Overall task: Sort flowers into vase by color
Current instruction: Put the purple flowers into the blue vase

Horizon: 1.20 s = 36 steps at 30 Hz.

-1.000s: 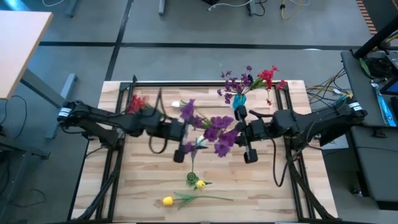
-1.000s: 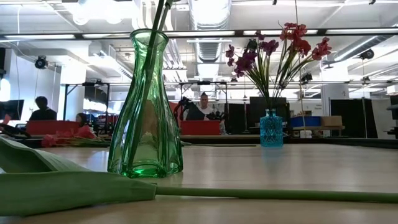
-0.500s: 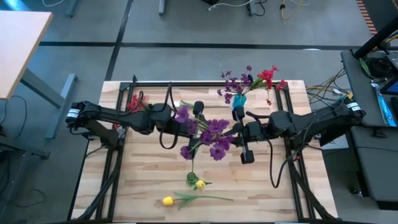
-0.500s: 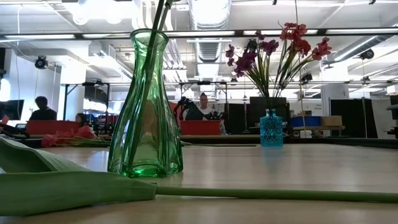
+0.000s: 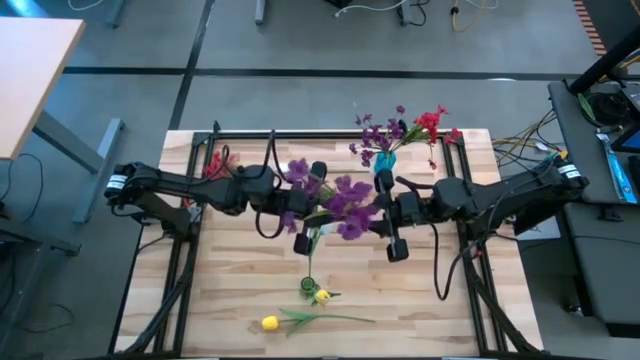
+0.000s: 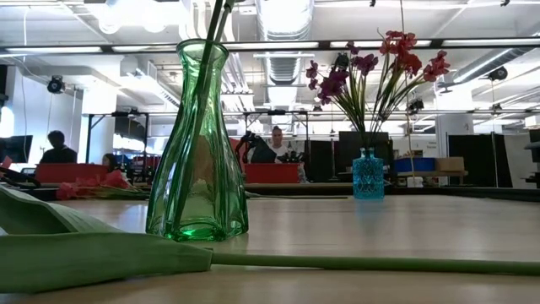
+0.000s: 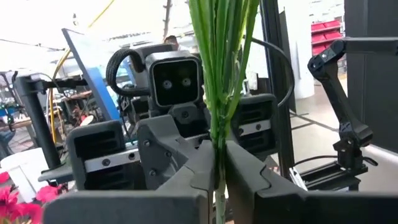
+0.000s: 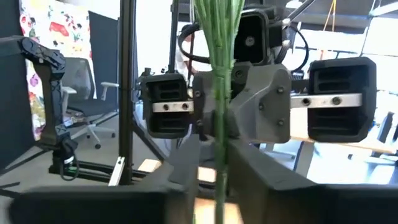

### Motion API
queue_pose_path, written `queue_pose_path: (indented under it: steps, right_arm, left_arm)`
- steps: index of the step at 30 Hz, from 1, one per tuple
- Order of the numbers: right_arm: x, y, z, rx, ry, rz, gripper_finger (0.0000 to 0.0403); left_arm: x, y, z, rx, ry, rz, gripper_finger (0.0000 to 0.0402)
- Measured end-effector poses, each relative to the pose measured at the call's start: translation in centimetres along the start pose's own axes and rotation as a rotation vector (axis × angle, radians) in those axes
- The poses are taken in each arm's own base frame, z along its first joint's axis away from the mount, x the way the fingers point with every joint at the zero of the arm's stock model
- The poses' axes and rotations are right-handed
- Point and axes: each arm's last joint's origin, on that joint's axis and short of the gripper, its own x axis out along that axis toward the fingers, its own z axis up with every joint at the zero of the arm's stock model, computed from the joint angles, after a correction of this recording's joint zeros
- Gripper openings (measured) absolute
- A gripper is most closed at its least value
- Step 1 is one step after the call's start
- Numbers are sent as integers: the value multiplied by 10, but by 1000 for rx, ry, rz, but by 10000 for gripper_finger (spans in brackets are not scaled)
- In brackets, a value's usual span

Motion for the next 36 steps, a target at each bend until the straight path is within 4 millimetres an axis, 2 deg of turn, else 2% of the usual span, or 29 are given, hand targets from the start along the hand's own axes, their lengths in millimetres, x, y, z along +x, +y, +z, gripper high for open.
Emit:
queue_pose_path:
  steps: [7,14,19,22,36]
  right_arm:
    - [-4,-2,5,19,100,-47,195]
    - [-7,-5,19,79,237,-70,259]
    - [-9,-10,30,98,284,-232,276]
    - [-12,-12,30,96,331,-278,276]
    - [3,-9,27,26,295,-201,266]
  left_arm:
    - [-1,1,-4,-9,60,17,3]
    - [-3,2,-10,-2,151,93,2]
    - [-3,0,-17,-2,205,83,2]
    - [-4,0,-19,-3,226,79,2]
    - [-2,-2,-20,-10,210,64,2]
